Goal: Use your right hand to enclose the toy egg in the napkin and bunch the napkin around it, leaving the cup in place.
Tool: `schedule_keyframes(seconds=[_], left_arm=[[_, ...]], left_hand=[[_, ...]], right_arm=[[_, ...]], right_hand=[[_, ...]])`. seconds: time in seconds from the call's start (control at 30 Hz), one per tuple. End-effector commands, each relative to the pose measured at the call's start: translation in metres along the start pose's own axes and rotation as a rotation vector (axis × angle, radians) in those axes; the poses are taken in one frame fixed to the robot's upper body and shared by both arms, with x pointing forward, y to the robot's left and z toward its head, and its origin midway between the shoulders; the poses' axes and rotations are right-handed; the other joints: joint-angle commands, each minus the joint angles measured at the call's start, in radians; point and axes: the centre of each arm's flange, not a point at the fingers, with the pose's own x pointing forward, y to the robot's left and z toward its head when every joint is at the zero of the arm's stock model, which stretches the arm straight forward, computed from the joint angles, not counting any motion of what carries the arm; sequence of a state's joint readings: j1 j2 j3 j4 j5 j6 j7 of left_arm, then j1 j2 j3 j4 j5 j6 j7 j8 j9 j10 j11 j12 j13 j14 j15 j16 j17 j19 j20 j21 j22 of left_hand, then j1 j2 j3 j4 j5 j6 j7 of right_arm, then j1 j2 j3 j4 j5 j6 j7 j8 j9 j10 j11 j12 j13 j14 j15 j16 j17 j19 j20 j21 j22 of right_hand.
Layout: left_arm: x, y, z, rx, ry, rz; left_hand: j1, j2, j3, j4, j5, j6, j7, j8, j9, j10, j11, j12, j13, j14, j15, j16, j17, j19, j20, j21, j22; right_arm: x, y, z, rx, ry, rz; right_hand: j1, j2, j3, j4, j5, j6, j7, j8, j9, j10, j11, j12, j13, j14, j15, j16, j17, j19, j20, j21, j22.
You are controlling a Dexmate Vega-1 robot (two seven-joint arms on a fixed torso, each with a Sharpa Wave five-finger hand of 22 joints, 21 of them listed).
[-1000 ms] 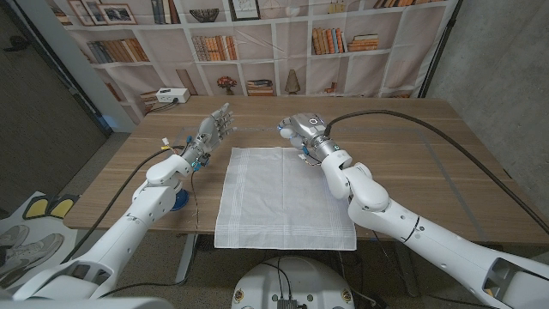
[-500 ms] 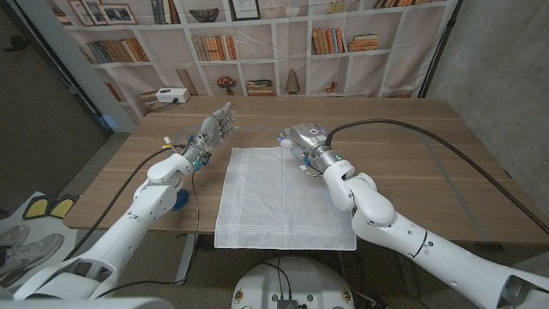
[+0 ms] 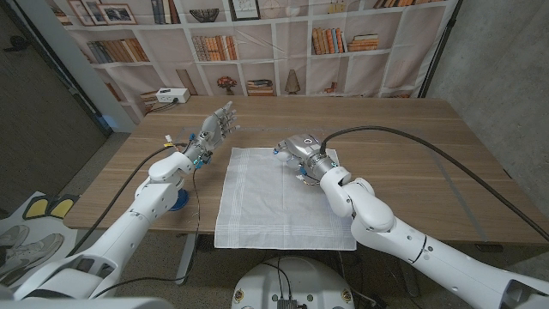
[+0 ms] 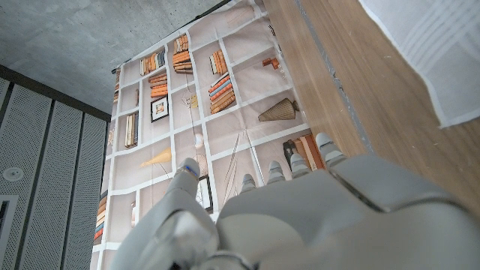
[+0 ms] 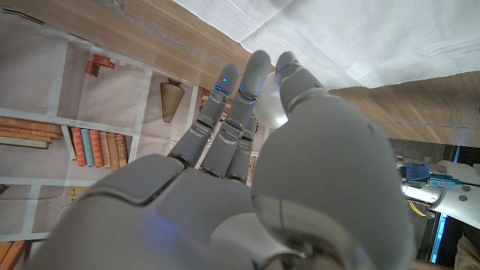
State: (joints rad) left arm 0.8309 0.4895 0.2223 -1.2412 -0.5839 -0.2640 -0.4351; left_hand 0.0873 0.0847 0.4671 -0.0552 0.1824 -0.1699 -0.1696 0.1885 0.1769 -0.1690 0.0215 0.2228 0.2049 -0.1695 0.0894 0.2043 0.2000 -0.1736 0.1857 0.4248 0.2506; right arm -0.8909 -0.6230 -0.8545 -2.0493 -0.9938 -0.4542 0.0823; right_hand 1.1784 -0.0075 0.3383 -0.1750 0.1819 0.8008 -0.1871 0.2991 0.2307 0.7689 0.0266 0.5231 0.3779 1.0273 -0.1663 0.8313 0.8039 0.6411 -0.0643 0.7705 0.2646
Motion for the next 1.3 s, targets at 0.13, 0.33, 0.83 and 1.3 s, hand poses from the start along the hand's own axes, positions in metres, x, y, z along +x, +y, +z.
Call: schedule_keyframes(seconds=[0.13,0.33,0.83,1.3], left_arm=[[0.003,-0.001,-0.001,0.000,0.004,-0.001],[0.003,-0.001,0.000,0.002,0.005,0.001],[0.002,-0.002,0.001,0.001,0.001,-0.001],[0.001,-0.003,0.001,0.000,-0.004,-0.009]], left_hand=[[-0.005,0.000,0.002,0.005,0.006,-0.030,0.004,-0.001,0.001,-0.040,0.004,0.007,0.003,-0.010,0.000,0.002,0.002,-0.074,0.005,-0.001,0.002],[-0.005,0.000,0.002,0.005,0.006,-0.029,0.005,-0.001,0.001,-0.040,0.005,0.007,0.003,-0.009,0.000,0.002,0.002,-0.073,0.005,-0.001,0.002],[-0.005,-0.001,0.003,0.005,0.006,-0.029,0.005,-0.001,0.001,-0.040,0.003,0.007,0.003,-0.009,0.000,0.002,0.002,-0.074,0.005,-0.001,0.000],[-0.005,-0.001,0.003,0.005,0.006,-0.029,0.003,-0.001,0.001,-0.041,0.004,0.006,0.002,-0.008,0.002,0.002,0.002,-0.073,0.005,-0.001,-0.001]], right_arm=[[0.004,0.021,0.002,-0.007,-0.017,0.100],[0.006,0.030,0.004,0.007,-0.024,0.134],[0.011,0.040,0.003,-0.030,0.032,0.277],[0.013,0.040,-0.003,-0.050,0.125,0.430]], right_hand=[[0.171,0.171,0.023,0.025,0.001,0.152,0.141,-0.002,0.006,0.162,-0.059,0.005,0.001,0.008,-0.063,-0.005,0.006,-0.007,-0.063,0.014,-0.002],[0.172,0.172,0.023,0.026,0.001,0.152,0.142,-0.004,0.007,0.160,-0.061,0.003,0.002,0.008,-0.063,-0.012,0.007,-0.014,-0.057,0.020,-0.003],[0.161,0.184,0.045,0.042,0.004,0.072,0.114,-0.059,0.001,0.049,-0.083,-0.080,-0.040,-0.071,-0.061,-0.188,-0.105,-0.092,-0.024,0.072,-0.032],[0.077,0.163,0.053,0.058,0.008,-0.183,0.081,-0.115,-0.010,-0.262,-0.095,-0.284,-0.089,-0.309,-0.047,-0.450,-0.225,-0.199,0.017,0.137,-0.084]])
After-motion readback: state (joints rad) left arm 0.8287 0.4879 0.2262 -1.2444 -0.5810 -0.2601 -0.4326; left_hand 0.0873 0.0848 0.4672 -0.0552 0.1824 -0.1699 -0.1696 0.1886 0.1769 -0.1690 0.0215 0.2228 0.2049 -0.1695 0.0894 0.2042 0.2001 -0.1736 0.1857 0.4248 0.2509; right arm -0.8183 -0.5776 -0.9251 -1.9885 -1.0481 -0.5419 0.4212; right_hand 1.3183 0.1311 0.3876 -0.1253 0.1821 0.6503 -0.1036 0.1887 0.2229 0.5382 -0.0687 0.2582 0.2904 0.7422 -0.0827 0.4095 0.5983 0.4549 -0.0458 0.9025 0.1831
